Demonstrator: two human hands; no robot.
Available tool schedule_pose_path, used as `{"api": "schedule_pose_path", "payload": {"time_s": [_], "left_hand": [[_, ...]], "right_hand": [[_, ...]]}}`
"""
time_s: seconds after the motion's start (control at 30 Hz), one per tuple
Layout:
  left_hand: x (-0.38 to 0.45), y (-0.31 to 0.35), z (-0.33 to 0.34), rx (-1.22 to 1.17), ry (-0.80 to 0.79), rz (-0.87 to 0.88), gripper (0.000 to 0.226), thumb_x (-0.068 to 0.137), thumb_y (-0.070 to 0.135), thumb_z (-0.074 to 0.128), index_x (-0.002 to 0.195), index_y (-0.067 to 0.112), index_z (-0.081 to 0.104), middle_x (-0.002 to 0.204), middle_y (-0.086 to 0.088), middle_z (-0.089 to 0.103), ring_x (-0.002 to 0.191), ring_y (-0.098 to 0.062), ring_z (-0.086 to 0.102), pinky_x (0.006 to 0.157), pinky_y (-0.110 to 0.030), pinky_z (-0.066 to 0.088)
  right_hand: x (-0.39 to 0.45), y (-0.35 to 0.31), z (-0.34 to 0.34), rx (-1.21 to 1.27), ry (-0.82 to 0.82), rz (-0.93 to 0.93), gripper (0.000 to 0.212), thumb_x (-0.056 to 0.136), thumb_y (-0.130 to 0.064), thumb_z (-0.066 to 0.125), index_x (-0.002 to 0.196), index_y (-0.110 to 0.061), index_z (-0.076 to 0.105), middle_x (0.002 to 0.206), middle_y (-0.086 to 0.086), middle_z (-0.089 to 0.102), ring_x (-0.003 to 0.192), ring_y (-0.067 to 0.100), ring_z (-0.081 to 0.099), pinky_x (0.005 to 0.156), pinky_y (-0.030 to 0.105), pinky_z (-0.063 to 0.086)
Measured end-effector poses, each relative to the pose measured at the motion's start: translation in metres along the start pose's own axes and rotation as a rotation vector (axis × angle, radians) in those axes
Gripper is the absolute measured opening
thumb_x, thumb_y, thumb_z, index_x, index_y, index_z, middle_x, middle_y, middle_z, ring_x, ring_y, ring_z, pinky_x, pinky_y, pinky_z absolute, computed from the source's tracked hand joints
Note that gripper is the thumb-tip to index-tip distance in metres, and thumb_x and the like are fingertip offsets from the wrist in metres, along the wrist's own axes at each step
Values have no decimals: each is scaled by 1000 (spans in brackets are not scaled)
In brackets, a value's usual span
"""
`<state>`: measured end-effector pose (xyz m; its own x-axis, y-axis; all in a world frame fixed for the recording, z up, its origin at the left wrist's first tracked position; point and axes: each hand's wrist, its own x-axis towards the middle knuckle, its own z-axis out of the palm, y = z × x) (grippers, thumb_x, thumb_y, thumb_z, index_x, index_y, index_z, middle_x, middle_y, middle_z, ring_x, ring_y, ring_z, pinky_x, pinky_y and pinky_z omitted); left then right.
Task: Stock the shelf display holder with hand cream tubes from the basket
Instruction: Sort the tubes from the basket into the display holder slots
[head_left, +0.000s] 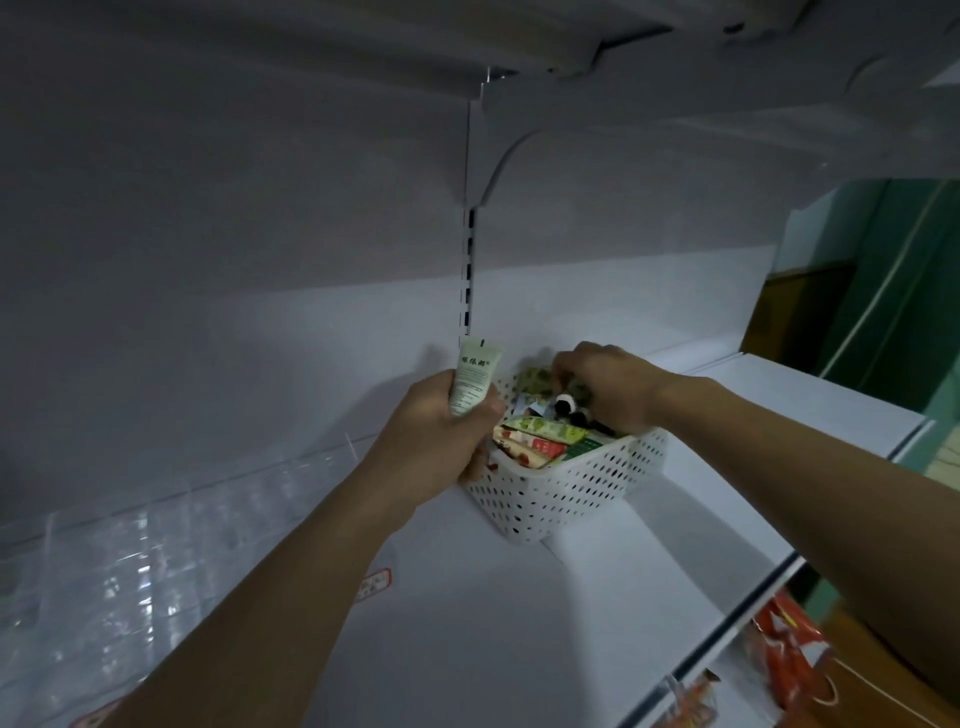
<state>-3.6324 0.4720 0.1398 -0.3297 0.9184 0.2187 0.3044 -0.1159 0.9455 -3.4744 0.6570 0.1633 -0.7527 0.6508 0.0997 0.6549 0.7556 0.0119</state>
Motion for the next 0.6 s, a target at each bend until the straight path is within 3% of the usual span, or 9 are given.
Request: {"api": "schedule_pose_path", "payload": {"time_s": [0.13,0.27,0.33,0.43,0.5,0.6], "left_hand": [[-4,2,1,-255,-29,-113,14,103,16,55,113,7,59,89,-14,77,66,-27,71,61,-34,60],[0,3,1,-423,48,-172,21,103,17,57,120,4,59,102,-17,77,76,-31,76,66,-36,63],[1,3,1,-441,67,-177,22,102,17,58,120,4,59,103,-18,76,80,-32,77,67,-37,63],[1,2,1,-435,61,-172,21,102,16,58,118,4,60,101,-17,77,79,-31,77,69,-38,64],[2,2,0,-440,57,-171,20,102,16,58,117,4,61,100,-16,77,77,-30,77,69,-38,64],[3,1,-2,-433,65,-159,18,102,17,59,115,5,61,100,-17,77,77,-31,76,68,-38,64]], "right_hand": [[-4,1,-2,62,109,-79,27,95,-6,54,109,-28,47,107,1,60,96,24,53,77,37,47],[-7,-6,-18,208,300,-194,28,95,-2,53,104,-29,52,98,0,63,89,20,52,75,40,48],[-6,-10,-25,171,187,-179,22,96,-14,60,113,-26,57,108,-4,63,96,17,53,81,36,48],[-5,-14,-16,114,-86,-69,37,92,-33,68,126,-27,56,118,-6,61,108,17,57,86,31,48],[-4,-17,-4,106,-76,-89,49,88,-29,71,133,-33,51,125,-5,63,115,20,60,95,36,51],[-2,-25,5,55,-41,-219,66,86,-25,72,142,-43,44,137,-2,56,125,20,49,106,40,43]]}}
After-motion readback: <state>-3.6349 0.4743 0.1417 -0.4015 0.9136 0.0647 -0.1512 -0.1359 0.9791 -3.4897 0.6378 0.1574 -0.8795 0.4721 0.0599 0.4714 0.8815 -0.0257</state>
